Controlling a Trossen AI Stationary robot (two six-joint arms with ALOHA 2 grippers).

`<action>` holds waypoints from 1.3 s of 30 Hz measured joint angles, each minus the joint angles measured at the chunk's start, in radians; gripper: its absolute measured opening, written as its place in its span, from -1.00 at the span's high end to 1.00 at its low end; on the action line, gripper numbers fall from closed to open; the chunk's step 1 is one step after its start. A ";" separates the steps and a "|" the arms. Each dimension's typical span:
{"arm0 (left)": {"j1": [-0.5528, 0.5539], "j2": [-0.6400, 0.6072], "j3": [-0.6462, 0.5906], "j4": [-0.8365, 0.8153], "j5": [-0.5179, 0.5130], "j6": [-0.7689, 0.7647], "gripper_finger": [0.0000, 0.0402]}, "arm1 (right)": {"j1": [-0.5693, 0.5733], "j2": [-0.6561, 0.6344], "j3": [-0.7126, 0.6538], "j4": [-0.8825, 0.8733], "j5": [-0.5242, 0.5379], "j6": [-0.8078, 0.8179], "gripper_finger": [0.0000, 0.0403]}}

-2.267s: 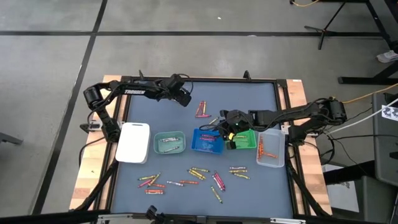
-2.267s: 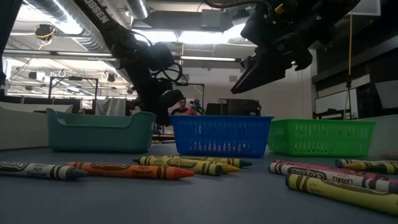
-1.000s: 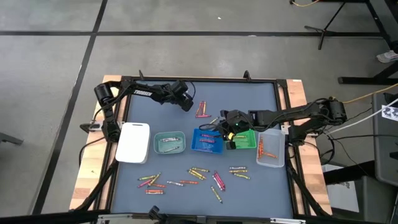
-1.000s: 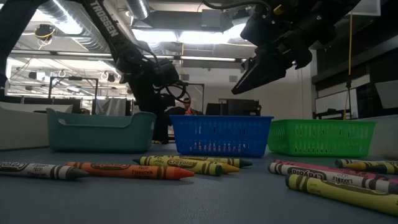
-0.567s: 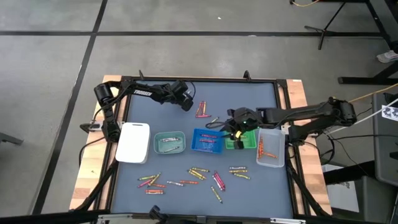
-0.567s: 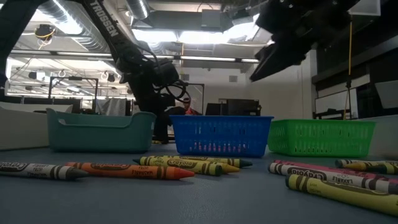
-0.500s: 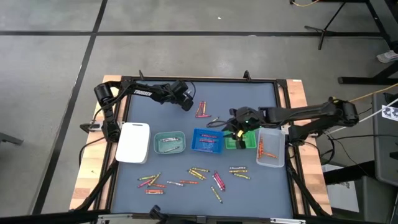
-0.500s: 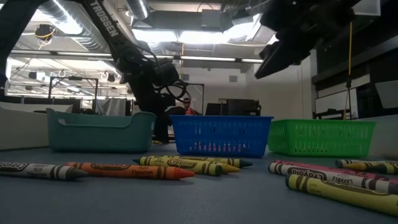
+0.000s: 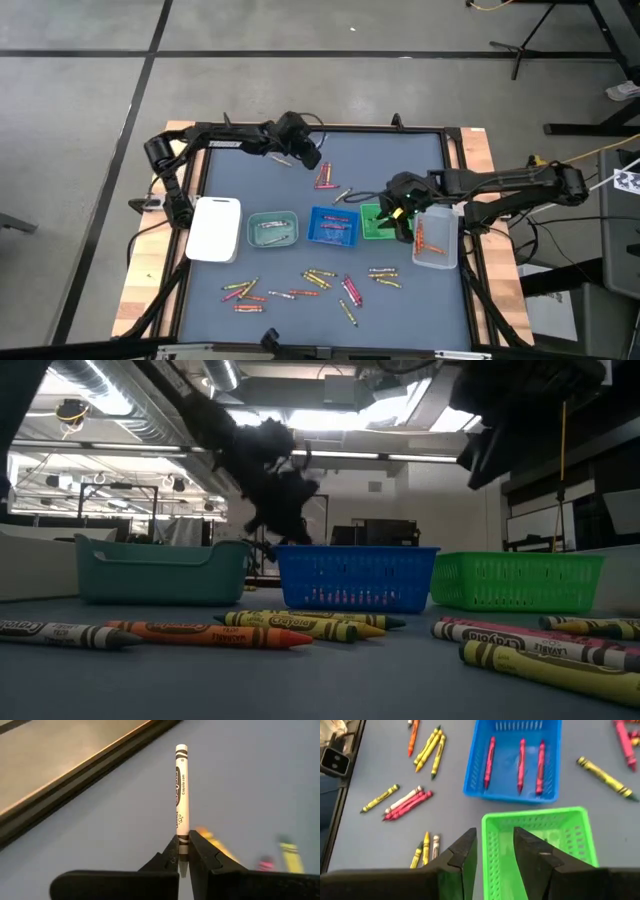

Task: Sort crayons
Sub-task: Put the gray crayon into the light green bin

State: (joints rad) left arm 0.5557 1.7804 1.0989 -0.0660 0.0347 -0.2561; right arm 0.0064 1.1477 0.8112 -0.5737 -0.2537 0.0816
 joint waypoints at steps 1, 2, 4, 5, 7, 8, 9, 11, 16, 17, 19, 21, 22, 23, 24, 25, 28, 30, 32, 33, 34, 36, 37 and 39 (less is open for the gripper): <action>-0.009 -0.021 0.008 -0.015 0.020 0.010 0.99 | 0.012 0.000 0.000 -0.012 0.000 0.001 0.37; -0.018 -0.043 0.012 -0.030 0.037 0.015 0.99 | 0.029 0.000 0.000 -0.022 0.001 0.001 0.37; -0.047 -0.093 0.012 -0.075 0.065 0.023 0.99 | 0.067 0.000 0.000 -0.034 0.000 0.001 0.37; -0.064 -0.118 0.012 -0.110 0.077 0.024 0.99 | 0.088 0.000 0.000 -0.038 0.001 0.001 0.37; -0.107 -0.168 0.012 -0.190 0.086 0.024 0.99 | 0.131 0.000 0.000 -0.041 0.026 0.004 0.37; -0.133 -0.189 0.012 -0.245 0.086 0.024 0.99 | 0.154 0.000 0.000 -0.042 0.046 0.014 0.37; -0.161 -0.209 0.012 -0.293 0.085 0.023 0.99 | 0.178 0.000 0.000 -0.045 0.070 0.027 0.37; -0.221 -0.244 0.012 -0.395 0.084 0.023 0.98 | 0.221 0.000 0.000 -0.046 0.120 0.065 0.37; -0.394 -0.270 0.012 -0.598 0.027 -0.039 0.98 | 0.322 0.000 0.000 -0.063 0.191 0.146 0.37; -0.429 -0.270 0.012 -0.626 0.004 -0.062 0.98 | 0.340 0.000 0.000 -0.062 0.202 0.157 0.37; -0.497 -0.266 0.012 -0.676 -0.045 -0.115 0.98 | 0.374 0.000 0.000 -0.064 0.224 0.183 0.37; -0.561 -0.264 0.012 -0.719 -0.088 -0.174 0.98 | 0.408 0.000 0.000 -0.063 0.245 0.214 0.37; -0.591 -0.264 0.012 -0.728 -0.106 -0.203 0.98 | 0.424 0.000 0.000 -0.064 0.255 0.232 0.37; -0.619 -0.264 0.012 -0.734 -0.124 -0.233 0.98 | 0.442 0.000 0.000 -0.064 0.265 0.251 0.37; -0.646 -0.264 0.012 -0.738 -0.140 -0.261 0.98 | 0.459 0.000 0.000 -0.064 0.274 0.264 0.37; -0.670 -0.264 0.012 -0.739 -0.153 -0.288 0.98 | 0.477 0.000 0.000 -0.064 0.286 0.281 0.37; -0.732 -0.264 0.012 -0.739 -0.185 -0.354 0.98 | 0.531 0.006 0.000 -0.064 0.331 0.328 0.37; -0.765 -0.264 0.012 -0.745 -0.200 -0.390 0.98 | 0.569 0.015 0.000 -0.064 0.361 0.361 0.37; -0.794 -0.264 0.012 -0.769 -0.221 -0.424 0.98 | 0.602 0.029 0.000 -0.064 0.385 0.385 0.37; -0.807 -0.264 0.012 -0.785 -0.235 -0.442 0.98 | 0.617 0.037 0.000 -0.064 0.396 0.388 0.37; -0.820 -0.264 0.012 -0.804 -0.250 -0.454 0.98 | 0.633 0.047 0.000 -0.064 0.406 0.389 0.37; -0.840 -0.264 0.012 -0.849 -0.263 -0.470 0.98 | 0.659 0.068 0.000 -0.064 0.425 0.389 0.37; -0.848 -0.264 0.012 -0.867 -0.264 -0.471 0.98 | 0.668 0.079 0.000 -0.064 0.430 0.389 0.37; -0.862 -0.264 0.012 -0.891 -0.264 -0.471 0.98 | 0.685 0.105 0.000 -0.064 0.431 0.389 0.37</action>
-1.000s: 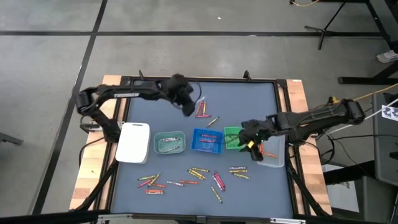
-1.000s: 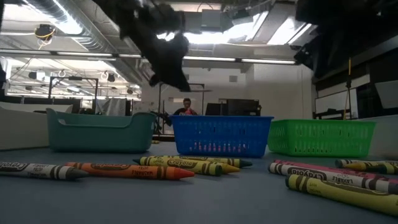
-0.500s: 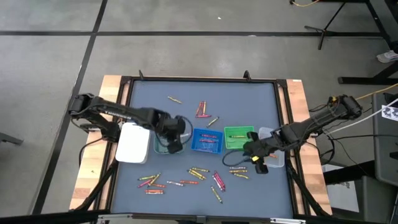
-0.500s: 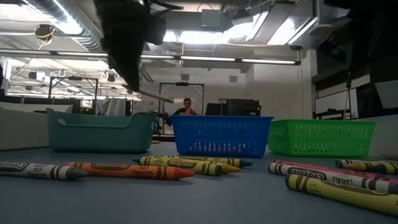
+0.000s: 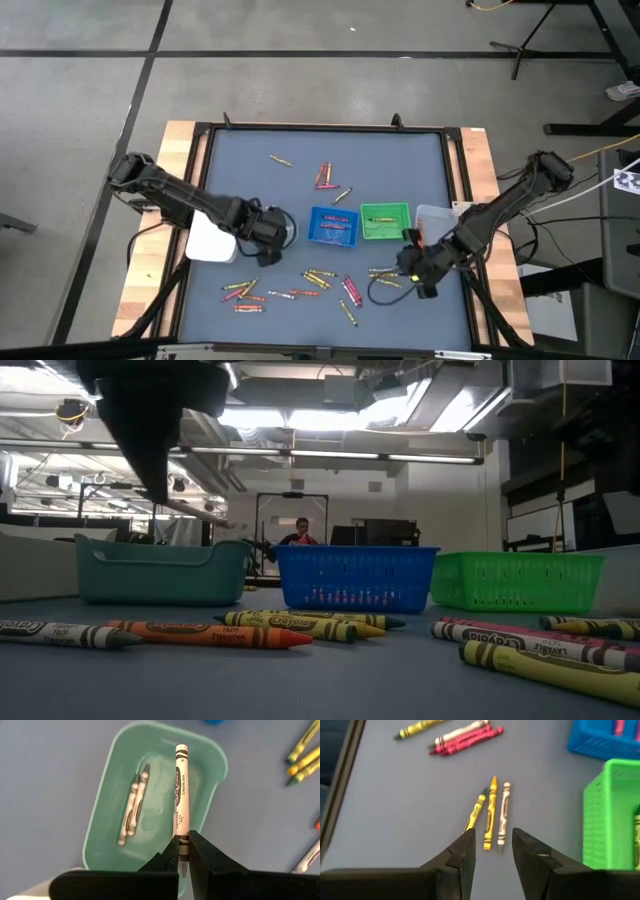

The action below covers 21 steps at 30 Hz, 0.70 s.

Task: Sort crayons
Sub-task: Put the gray crayon into the light green bin

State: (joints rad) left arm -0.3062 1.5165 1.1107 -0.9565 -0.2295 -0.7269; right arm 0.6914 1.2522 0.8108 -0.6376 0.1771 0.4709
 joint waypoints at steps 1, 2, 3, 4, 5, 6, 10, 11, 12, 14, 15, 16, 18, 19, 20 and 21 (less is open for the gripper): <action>-0.005 0.000 0.000 -0.007 0.000 0.000 0.98 | 0.006 0.012 0.000 0.000 -0.001 0.000 0.37; -0.009 0.000 0.000 -0.008 0.000 0.000 0.98 | 0.010 0.023 0.000 0.000 -0.002 0.000 0.37; -0.012 0.000 0.000 -0.007 -0.001 0.000 0.98 | 0.014 0.036 0.000 0.000 -0.001 0.000 0.37; -0.015 0.000 0.000 -0.008 -0.004 0.000 0.98 | 0.019 0.048 0.000 0.000 -0.001 0.000 0.37; -0.017 0.000 0.000 -0.007 -0.008 0.000 0.98 | 0.019 0.060 0.000 0.001 -0.004 0.000 0.37; -0.018 0.000 0.000 -0.007 -0.016 0.000 0.98 | 0.018 0.072 0.000 0.004 -0.009 0.000 0.37; -0.018 0.002 0.000 -0.008 -0.043 0.000 0.97 | 0.015 0.105 -0.001 0.008 -0.048 0.016 0.37; -0.017 0.002 0.000 -0.008 -0.046 0.000 0.97 | 0.015 0.110 -0.001 0.008 -0.057 0.023 0.37; -0.017 0.002 0.000 -0.008 -0.048 0.000 0.95 | 0.015 0.114 -0.001 0.008 -0.065 0.028 0.37; -0.013 0.002 0.000 -0.010 -0.050 0.000 0.89 | 0.015 0.116 -0.001 0.008 -0.075 0.041 0.37; -0.012 0.002 0.000 -0.011 -0.050 0.000 0.85 | 0.015 0.116 -0.001 0.008 -0.075 0.049 0.37; -0.010 0.002 0.000 -0.011 -0.050 0.000 0.81 | 0.015 0.116 -0.001 0.008 -0.075 0.055 0.37; -0.004 0.002 0.000 -0.012 -0.051 0.000 0.72 | 0.015 0.116 -0.001 0.008 -0.075 0.065 0.37; -0.001 0.002 0.000 -0.012 -0.051 0.000 0.68 | 0.015 0.116 -0.001 0.008 -0.075 0.072 0.37; 0.001 0.002 0.000 -0.012 -0.051 0.000 0.64 | 0.015 0.116 -0.001 0.008 -0.076 0.075 0.37; 0.004 0.002 0.000 -0.011 -0.051 -0.001 0.60 | 0.015 0.116 -0.001 0.008 -0.076 0.075 0.37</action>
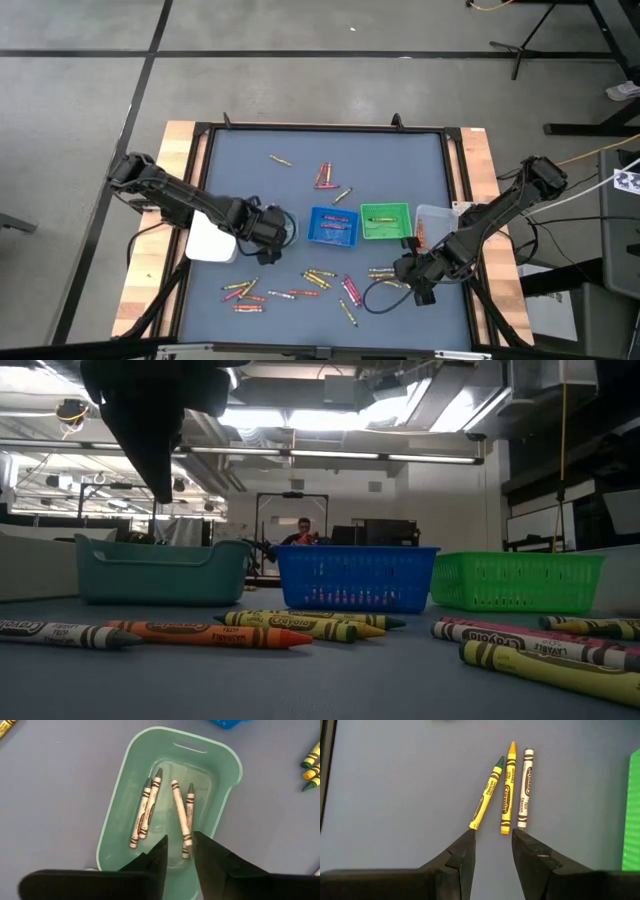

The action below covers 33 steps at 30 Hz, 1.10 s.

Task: Sort crayons
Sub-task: Put the gray crayon into the light green bin, then put the green crayon into the green bin

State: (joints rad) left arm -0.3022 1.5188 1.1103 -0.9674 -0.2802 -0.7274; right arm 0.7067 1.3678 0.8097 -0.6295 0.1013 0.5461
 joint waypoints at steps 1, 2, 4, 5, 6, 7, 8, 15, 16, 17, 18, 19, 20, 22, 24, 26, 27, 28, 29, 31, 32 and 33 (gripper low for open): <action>0.002 0.000 0.000 0.002 0.000 -0.001 0.57 | 0.000 0.000 0.000 0.000 0.000 0.000 0.37; 0.003 0.000 0.000 0.006 0.000 -0.001 0.54 | 0.000 0.000 0.000 0.000 0.000 0.000 0.37; 0.004 0.000 0.000 0.017 0.000 -0.002 0.50 | 0.000 0.000 0.000 -0.001 0.000 0.000 0.37; 0.004 0.000 0.000 0.025 0.000 -0.002 0.48 | 0.000 0.000 0.000 -0.001 0.000 0.000 0.37; 0.004 0.000 0.000 0.035 -0.001 -0.003 0.46 | 0.000 0.000 0.000 -0.001 0.000 0.000 0.37; 0.004 0.000 0.000 0.048 -0.001 -0.003 0.45 | 0.000 0.000 0.000 -0.001 0.000 0.003 0.37; 0.003 0.000 0.000 0.067 -0.001 -0.003 0.44 | 0.000 0.000 0.000 -0.001 0.000 0.009 0.37; -0.009 0.000 0.000 0.222 -0.001 0.059 0.45 | 0.000 0.000 0.000 -0.003 -0.008 0.163 0.37; -0.013 0.000 0.000 0.240 -0.001 0.080 0.46 | 0.000 0.000 0.000 -0.002 -0.008 0.187 0.37; -0.017 0.000 0.000 0.256 -0.001 0.094 0.47 | 0.000 0.000 0.000 -0.001 -0.007 0.203 0.37; -0.020 0.000 0.000 0.268 -0.001 0.106 0.48 | 0.000 0.000 0.000 -0.001 -0.005 0.209 0.37; -0.023 0.000 0.000 0.280 -0.001 0.110 0.49 | 0.000 0.000 0.000 -0.001 0.002 0.210 0.37; -0.026 0.000 0.000 0.289 -0.001 0.110 0.50 | 0.000 0.000 0.000 -0.001 0.013 0.210 0.37; -0.033 0.000 0.000 0.301 -0.001 0.110 0.51 | 0.000 0.000 0.000 -0.001 0.039 0.209 0.37; -0.038 0.000 0.000 0.313 -0.001 0.110 0.53 | 0.000 0.000 0.000 0.000 0.061 0.209 0.37; -0.041 0.000 0.000 0.322 0.000 0.110 0.54 | 0.000 0.000 0.000 0.010 0.065 0.209 0.37; -0.043 0.000 0.000 0.325 0.000 0.109 0.54 | 0.000 0.005 0.000 0.024 0.064 0.210 0.37; -0.046 0.000 0.000 0.331 0.000 0.109 0.54 | 0.000 0.010 0.000 0.040 0.063 0.213 0.37; -0.046 0.000 0.000 0.337 0.000 0.109 0.54 | 0.006 0.018 0.000 0.056 0.060 0.217 0.37; -0.048 0.000 0.000 0.337 0.000 0.108 0.54 | 0.016 0.037 0.000 0.094 0.050 0.229 0.37; -0.048 0.000 0.000 0.338 0.000 0.108 0.54 | 0.023 0.049 0.000 0.116 0.047 0.232 0.37; -0.048 0.000 0.000 0.337 0.000 0.108 0.54 | 0.031 0.061 0.000 0.135 0.045 0.232 0.37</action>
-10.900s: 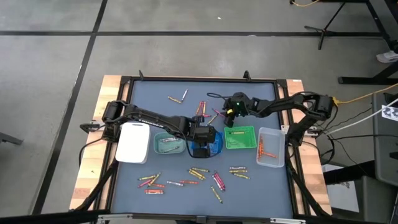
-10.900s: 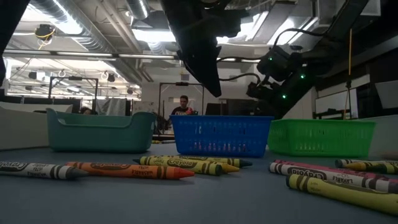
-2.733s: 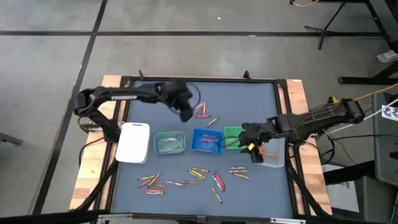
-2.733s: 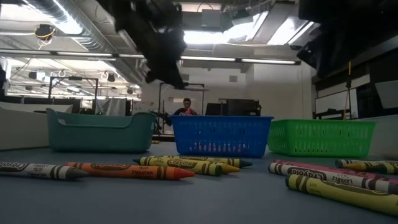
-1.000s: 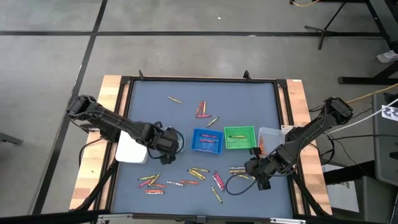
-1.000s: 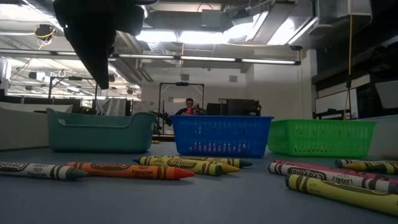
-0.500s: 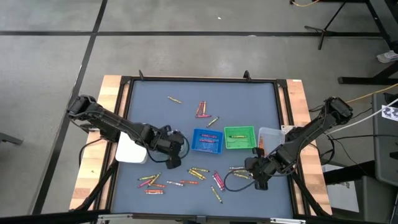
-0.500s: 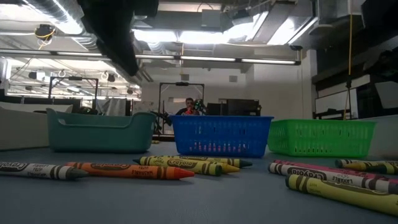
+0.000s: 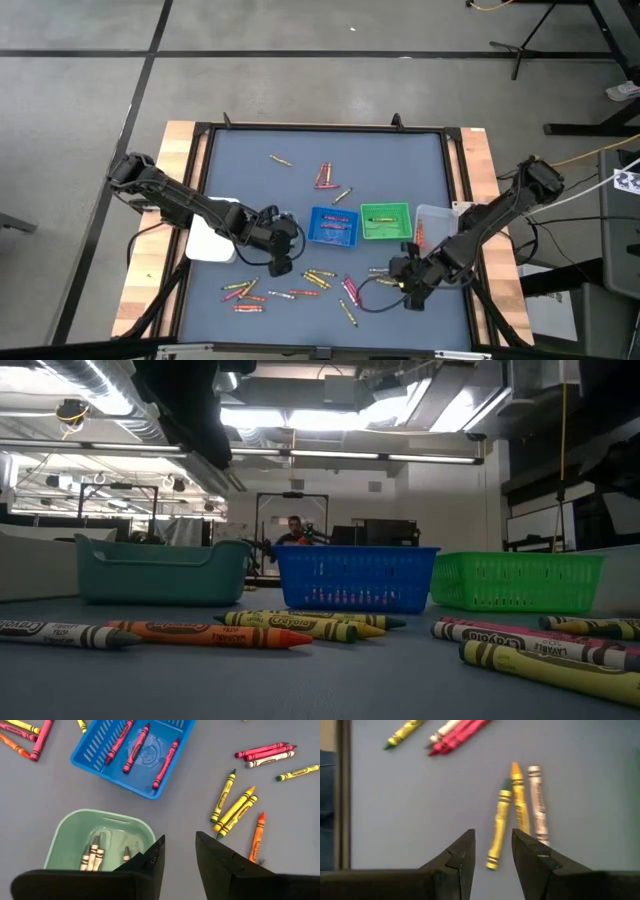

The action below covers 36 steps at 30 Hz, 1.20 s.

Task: Sort crayons
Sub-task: Put the green crayon into the green bin

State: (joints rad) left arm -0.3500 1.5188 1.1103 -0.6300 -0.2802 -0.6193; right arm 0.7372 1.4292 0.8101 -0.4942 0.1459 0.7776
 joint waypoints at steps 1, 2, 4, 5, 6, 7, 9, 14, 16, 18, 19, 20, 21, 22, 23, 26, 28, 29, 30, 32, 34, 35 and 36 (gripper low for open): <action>0.000 0.000 0.000 0.000 0.000 0.000 0.54 | 0.007 0.012 0.000 0.012 0.000 0.000 0.37; 0.000 0.000 0.000 0.000 0.000 0.000 0.54 | 0.014 0.025 0.000 0.024 0.000 0.000 0.37; 0.000 0.000 0.000 0.000 0.000 0.000 0.54 | 0.018 0.049 0.000 0.049 0.003 0.002 0.37; 0.000 0.000 0.000 -0.001 0.000 0.000 0.54 | 0.021 0.061 0.000 0.051 0.003 0.009 0.37; 0.000 0.000 0.000 0.000 0.000 0.000 0.54 | 0.024 0.073 0.000 0.050 0.005 0.022 0.37; 0.000 0.000 0.000 -0.001 0.000 0.000 0.54 | 0.023 0.085 0.000 0.050 0.009 0.033 0.37; 0.000 0.000 0.000 -0.001 0.000 0.000 0.54 | 0.022 0.111 0.000 0.050 0.010 0.043 0.37; 0.000 0.000 0.000 -0.001 0.000 0.000 0.54 | 0.022 0.168 0.000 0.050 -0.005 0.053 0.37; 0.000 0.000 0.000 -0.001 0.000 0.000 0.54 | 0.022 0.183 0.001 0.049 0.001 0.053 0.37; 0.000 0.000 0.000 -0.001 0.000 0.000 0.54 | 0.022 0.196 0.001 0.050 -0.002 0.053 0.37; 0.000 0.000 0.000 -0.001 0.000 0.000 0.54 | 0.022 0.201 0.001 0.050 0.002 0.053 0.37; 0.000 0.000 0.000 -0.001 0.000 0.000 0.54 | 0.022 0.204 0.002 0.050 0.002 0.053 0.37; 0.000 0.000 0.000 -0.001 0.000 0.000 0.54 | 0.022 0.208 0.003 0.051 0.003 0.053 0.37; 0.000 0.000 0.000 -0.001 0.000 0.000 0.54 | 0.022 0.211 0.003 0.051 0.004 0.053 0.37; 0.000 0.000 0.000 -0.001 0.001 0.000 0.54 | 0.022 0.214 0.003 0.051 0.004 0.053 0.37; 0.000 0.000 0.000 -0.001 0.000 0.000 0.54 | 0.022 0.215 0.003 0.051 0.004 0.053 0.37; 0.000 0.000 0.000 -0.001 0.000 0.000 0.54 | 0.022 0.215 0.003 0.051 0.005 0.053 0.37; 0.000 0.000 0.000 -0.001 0.000 0.000 0.54 | 0.022 0.215 0.003 0.050 0.004 0.053 0.37; 0.000 0.000 0.000 -0.001 0.001 0.000 0.54 | 0.022 0.216 0.003 0.050 0.005 0.053 0.39; 0.000 0.000 0.000 -0.001 0.001 0.000 0.54 | 0.022 0.216 0.003 0.050 0.005 0.053 0.43; 0.000 0.000 0.000 -0.001 0.000 0.000 0.54 | 0.022 0.216 0.003 0.049 0.008 0.053 0.52; 0.000 0.000 0.000 -0.001 0.000 0.000 0.54 | 0.022 0.216 0.003 0.049 0.009 0.053 0.57; 0.000 0.000 0.000 -0.001 0.000 0.000 0.54 | 0.022 0.216 0.003 0.049 0.009 0.053 0.62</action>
State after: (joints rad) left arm -0.3500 1.5190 1.1103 -0.6308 -0.2798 -0.6197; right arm 0.7593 1.6455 0.8127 -0.4450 0.1547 0.8303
